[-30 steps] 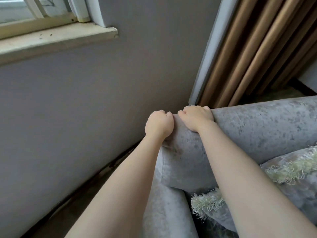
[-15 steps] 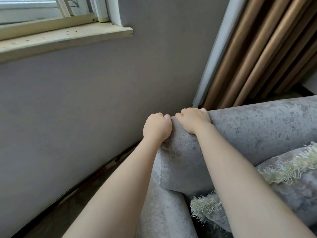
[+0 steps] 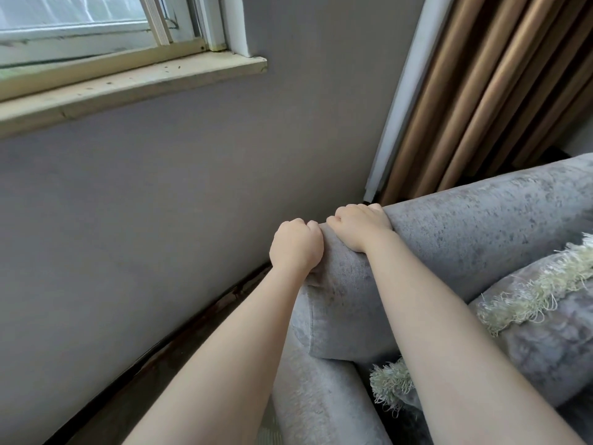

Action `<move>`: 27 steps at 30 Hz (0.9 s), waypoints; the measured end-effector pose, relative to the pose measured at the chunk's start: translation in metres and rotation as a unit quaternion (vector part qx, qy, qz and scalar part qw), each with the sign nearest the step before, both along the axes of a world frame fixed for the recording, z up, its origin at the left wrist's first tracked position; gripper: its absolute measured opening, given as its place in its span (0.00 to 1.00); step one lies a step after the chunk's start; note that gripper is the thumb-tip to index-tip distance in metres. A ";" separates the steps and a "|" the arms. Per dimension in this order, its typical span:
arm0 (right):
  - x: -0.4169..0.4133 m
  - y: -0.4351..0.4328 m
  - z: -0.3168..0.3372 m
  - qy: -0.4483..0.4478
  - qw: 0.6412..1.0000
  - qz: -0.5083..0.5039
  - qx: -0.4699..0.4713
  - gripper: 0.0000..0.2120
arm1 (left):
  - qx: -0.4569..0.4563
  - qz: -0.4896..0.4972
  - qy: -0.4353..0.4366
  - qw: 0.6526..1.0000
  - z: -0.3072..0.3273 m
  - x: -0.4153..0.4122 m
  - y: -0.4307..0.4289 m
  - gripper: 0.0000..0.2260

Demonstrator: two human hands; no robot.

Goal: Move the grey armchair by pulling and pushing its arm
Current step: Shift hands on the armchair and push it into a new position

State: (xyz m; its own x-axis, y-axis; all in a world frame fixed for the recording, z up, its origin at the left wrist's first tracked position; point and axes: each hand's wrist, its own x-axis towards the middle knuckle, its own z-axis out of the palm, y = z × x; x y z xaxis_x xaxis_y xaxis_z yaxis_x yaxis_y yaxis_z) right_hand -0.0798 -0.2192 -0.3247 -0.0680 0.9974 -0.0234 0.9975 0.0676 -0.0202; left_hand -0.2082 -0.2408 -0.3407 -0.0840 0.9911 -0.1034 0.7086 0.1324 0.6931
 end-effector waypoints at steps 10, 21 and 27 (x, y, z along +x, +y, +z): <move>-0.028 -0.005 -0.009 -0.002 1.000 -0.015 0.009 0.16 | 0.000 -0.015 0.013 1.000 -0.010 -0.027 -0.005 0.14; -0.033 0.014 -0.004 -0.017 0.991 0.027 -0.128 0.22 | -0.037 0.037 0.003 0.999 -0.007 -0.023 -0.003 0.12; -0.028 0.004 -0.012 0.007 0.998 0.045 -0.034 0.22 | -0.034 0.057 0.005 0.998 -0.003 -0.020 -0.007 0.13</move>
